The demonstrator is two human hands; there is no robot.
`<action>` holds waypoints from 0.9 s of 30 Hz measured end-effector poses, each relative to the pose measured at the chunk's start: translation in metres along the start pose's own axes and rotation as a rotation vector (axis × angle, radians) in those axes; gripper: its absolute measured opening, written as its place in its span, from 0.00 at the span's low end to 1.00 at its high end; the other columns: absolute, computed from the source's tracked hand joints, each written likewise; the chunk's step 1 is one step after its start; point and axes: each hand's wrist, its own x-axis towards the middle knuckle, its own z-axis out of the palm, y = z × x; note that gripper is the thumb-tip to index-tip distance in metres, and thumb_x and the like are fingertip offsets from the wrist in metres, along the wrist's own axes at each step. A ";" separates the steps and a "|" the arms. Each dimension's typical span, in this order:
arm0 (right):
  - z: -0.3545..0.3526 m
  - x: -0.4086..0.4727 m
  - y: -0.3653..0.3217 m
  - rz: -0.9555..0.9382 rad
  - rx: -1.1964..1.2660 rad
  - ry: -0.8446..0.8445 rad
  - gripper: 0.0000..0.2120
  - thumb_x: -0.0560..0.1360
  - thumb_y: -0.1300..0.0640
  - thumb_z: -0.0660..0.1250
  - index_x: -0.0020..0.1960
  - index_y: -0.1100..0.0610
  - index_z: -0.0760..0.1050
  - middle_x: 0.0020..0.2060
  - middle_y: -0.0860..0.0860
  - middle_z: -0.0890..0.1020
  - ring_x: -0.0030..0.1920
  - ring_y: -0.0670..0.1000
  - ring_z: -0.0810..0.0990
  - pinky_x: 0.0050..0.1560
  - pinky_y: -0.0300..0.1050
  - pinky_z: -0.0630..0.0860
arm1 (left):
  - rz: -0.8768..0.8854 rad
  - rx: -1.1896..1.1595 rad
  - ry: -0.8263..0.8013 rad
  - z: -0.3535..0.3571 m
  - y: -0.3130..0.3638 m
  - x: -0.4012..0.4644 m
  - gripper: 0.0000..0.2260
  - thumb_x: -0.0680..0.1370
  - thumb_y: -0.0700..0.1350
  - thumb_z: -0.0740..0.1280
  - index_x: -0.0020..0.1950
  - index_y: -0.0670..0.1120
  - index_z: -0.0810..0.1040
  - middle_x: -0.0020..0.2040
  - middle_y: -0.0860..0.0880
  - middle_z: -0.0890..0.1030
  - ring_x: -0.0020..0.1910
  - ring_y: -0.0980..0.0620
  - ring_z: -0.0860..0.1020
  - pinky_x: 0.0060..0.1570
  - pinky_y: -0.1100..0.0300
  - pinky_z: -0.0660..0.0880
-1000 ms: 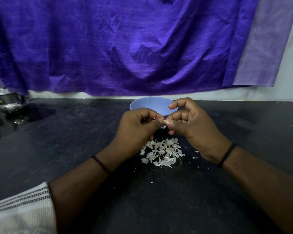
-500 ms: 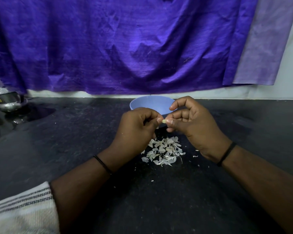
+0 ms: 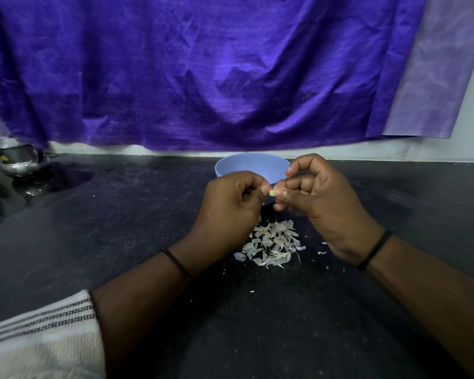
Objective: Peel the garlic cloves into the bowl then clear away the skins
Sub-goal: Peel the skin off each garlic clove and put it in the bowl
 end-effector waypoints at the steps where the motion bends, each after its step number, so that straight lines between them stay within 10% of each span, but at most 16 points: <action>1: 0.000 0.000 0.000 0.008 0.014 0.001 0.13 0.74 0.73 0.68 0.50 0.59 0.71 0.39 0.59 0.83 0.37 0.53 0.82 0.41 0.42 0.82 | -0.029 -0.029 -0.016 0.001 0.000 0.000 0.05 0.80 0.40 0.67 0.46 0.42 0.82 0.28 0.55 0.76 0.25 0.59 0.76 0.29 0.60 0.77; 27: 0.009 -0.004 0.002 -0.018 -0.133 0.031 0.14 0.75 0.67 0.72 0.57 0.54 0.76 0.45 0.55 0.87 0.47 0.54 0.87 0.51 0.53 0.83 | -0.210 -0.075 -0.116 0.004 0.000 0.000 0.07 0.84 0.44 0.59 0.47 0.47 0.73 0.32 0.45 0.79 0.22 0.54 0.74 0.24 0.60 0.72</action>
